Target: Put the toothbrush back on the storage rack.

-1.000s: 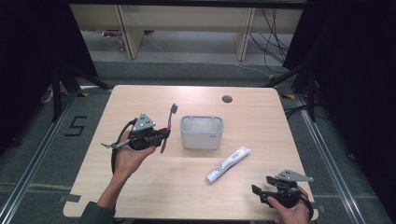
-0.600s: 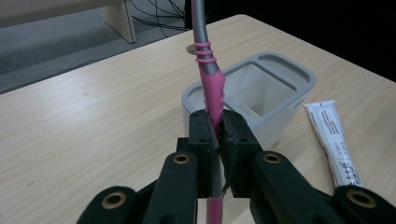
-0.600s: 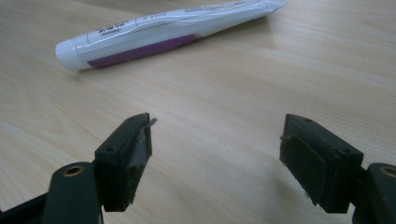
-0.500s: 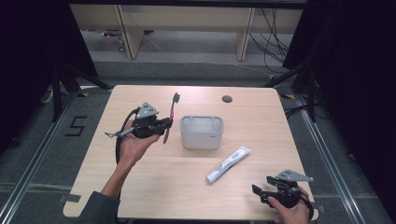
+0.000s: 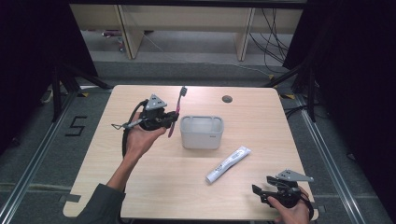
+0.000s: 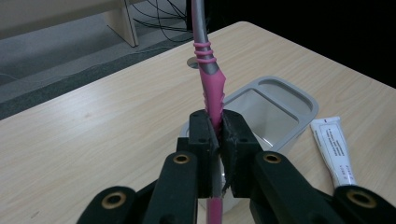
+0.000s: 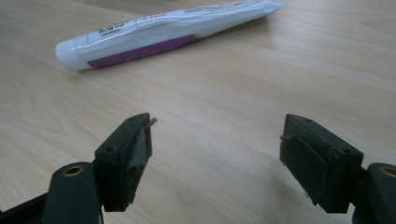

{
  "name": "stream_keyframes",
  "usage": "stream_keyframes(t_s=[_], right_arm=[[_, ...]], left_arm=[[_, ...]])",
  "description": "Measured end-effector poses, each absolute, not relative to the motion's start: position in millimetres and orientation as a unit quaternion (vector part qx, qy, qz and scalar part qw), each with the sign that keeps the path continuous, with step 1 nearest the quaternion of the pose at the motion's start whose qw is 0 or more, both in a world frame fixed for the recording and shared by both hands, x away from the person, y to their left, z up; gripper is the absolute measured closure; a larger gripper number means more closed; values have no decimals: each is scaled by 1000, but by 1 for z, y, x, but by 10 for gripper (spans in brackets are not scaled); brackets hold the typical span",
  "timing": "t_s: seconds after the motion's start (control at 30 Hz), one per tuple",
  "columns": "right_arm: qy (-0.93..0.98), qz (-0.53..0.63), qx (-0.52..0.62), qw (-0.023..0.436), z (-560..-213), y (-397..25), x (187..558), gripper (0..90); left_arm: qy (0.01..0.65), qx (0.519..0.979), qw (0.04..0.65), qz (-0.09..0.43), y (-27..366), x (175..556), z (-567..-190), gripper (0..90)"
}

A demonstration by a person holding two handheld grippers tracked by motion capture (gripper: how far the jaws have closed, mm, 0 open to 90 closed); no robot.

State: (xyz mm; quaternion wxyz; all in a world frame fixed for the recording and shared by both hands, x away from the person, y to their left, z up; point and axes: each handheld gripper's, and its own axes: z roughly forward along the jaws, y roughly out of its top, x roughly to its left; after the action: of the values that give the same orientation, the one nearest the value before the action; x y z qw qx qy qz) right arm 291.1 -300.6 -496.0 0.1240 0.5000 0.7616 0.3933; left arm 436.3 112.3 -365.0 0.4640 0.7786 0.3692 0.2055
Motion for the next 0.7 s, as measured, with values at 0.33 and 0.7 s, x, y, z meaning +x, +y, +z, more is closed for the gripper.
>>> stream_keyframes(t_s=[0.33, 0.7], right_arm=[[770, 389, 487, 138, -496, -303, 292, 256], [770, 392, 485, 136, -496, -303, 293, 257]], left_arm=[[371, 775, 467, 208, 101, 445, -361, 828], [382, 771, 463, 214, 93, 456, -361, 828]])
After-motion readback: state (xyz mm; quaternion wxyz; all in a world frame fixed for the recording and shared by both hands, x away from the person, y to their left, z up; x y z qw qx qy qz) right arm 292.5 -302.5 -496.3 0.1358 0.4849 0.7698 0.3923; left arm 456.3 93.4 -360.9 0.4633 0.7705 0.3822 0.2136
